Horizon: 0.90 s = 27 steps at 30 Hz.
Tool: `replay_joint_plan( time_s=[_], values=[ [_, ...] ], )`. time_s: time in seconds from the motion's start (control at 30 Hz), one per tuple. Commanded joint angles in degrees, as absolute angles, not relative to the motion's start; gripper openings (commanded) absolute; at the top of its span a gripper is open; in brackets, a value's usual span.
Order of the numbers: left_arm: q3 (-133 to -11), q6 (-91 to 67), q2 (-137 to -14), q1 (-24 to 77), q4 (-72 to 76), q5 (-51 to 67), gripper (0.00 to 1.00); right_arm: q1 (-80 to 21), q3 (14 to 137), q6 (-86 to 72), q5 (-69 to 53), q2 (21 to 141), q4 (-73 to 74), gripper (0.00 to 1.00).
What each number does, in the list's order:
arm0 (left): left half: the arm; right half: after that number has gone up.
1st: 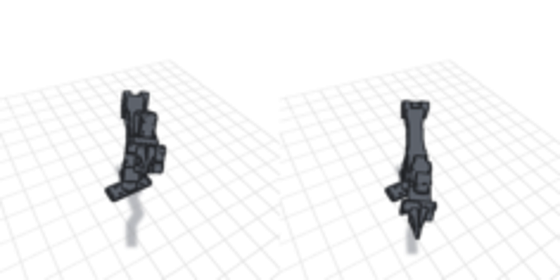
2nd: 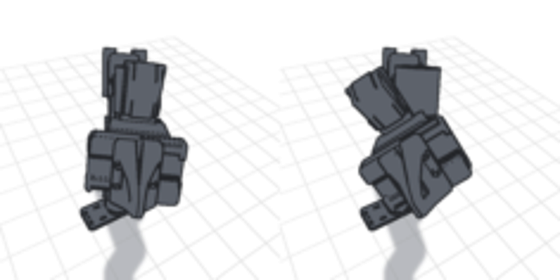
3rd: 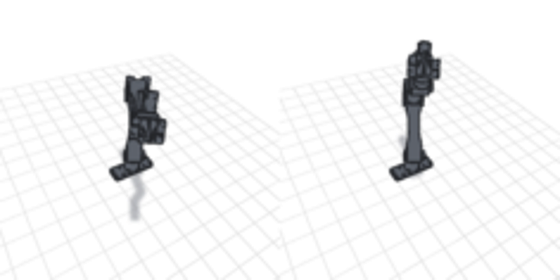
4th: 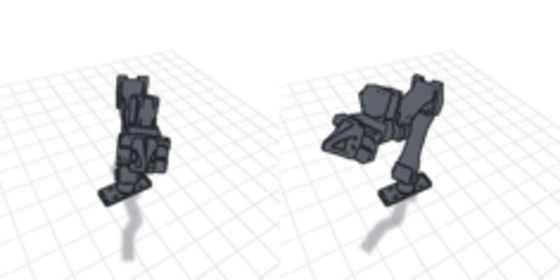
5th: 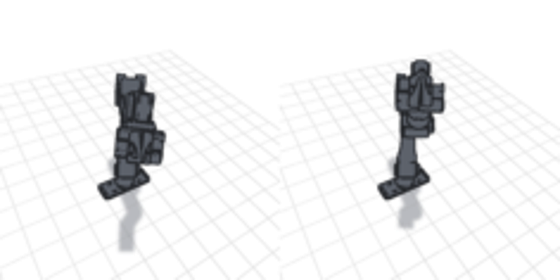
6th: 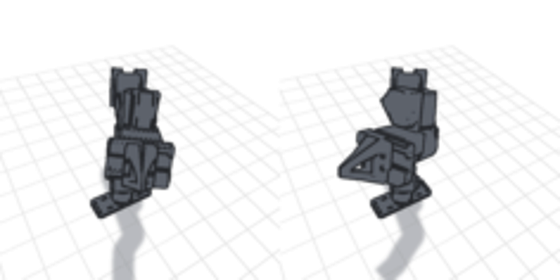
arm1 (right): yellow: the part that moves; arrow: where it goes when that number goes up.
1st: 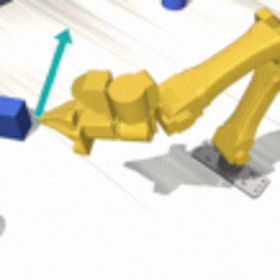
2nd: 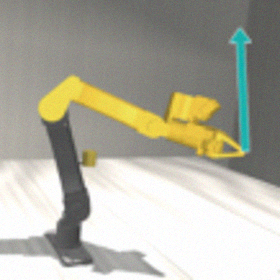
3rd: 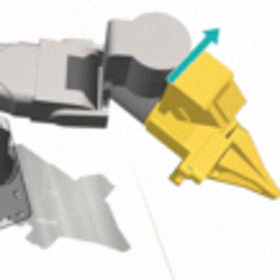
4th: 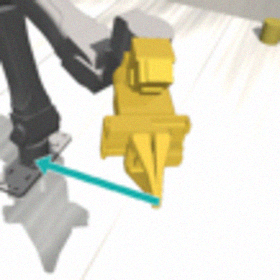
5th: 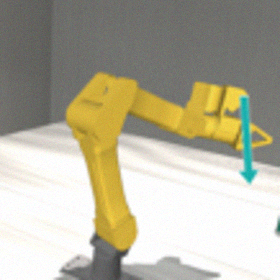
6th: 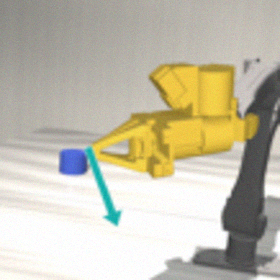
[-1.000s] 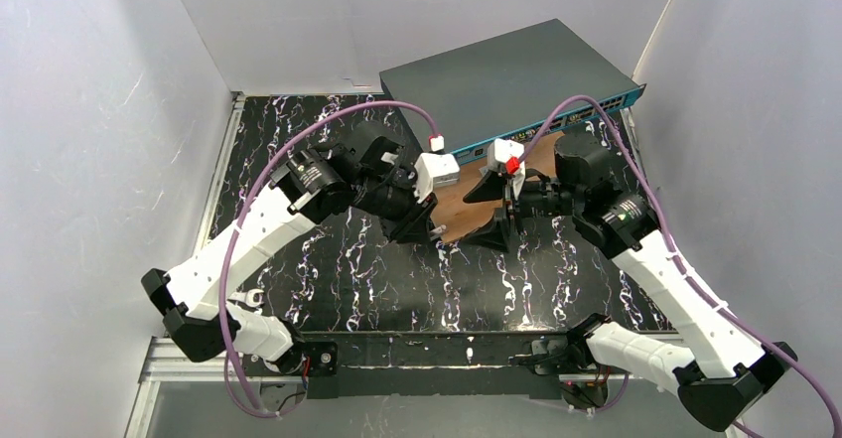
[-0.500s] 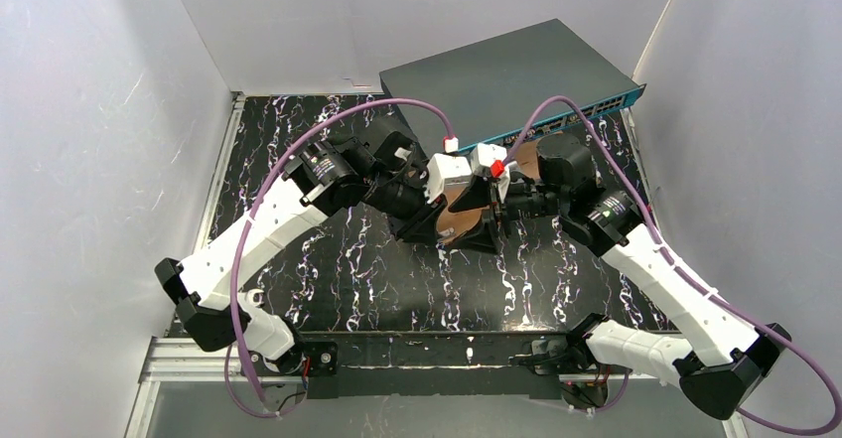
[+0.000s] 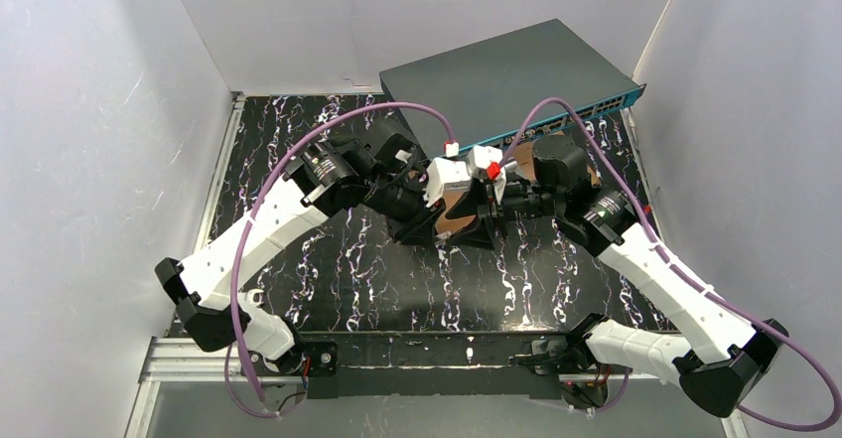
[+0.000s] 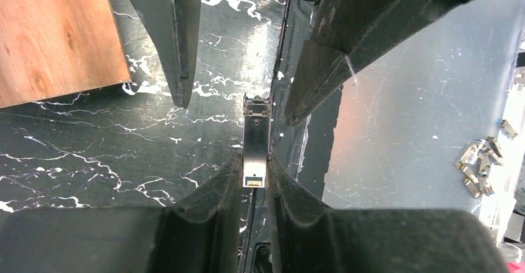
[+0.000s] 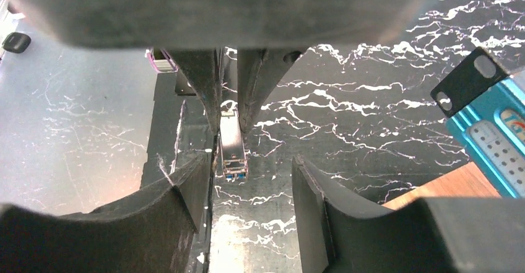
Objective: Insert the plug into the switch port
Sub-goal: Pick up the plug from the center of the board.
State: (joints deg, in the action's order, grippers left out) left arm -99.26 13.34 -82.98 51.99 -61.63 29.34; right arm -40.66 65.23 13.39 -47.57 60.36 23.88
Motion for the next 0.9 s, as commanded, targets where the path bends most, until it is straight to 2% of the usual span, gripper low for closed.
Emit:
replay_joint_plan(
  time_s=[0.0, 0.4, 0.87],
  values=[
    [-97.27, 15.42, -79.04, 52.53, -59.12, 28.75, 0.0, -41.13, 63.07, 10.53, -46.02, 58.89, 20.99, 0.58],
    [-93.31, 14.7, -76.45, 52.54, -54.27, 31.46, 0.0, -41.13, 62.21, 8.23, -47.73, 58.71, 18.47, 0.48],
    [-95.06, 14.73, -78.54, 52.49, -54.22, 32.36, 0.0, -41.13, 62.75, 7.52, -50.04, 58.93, 18.26, 0.45]
  ],
)
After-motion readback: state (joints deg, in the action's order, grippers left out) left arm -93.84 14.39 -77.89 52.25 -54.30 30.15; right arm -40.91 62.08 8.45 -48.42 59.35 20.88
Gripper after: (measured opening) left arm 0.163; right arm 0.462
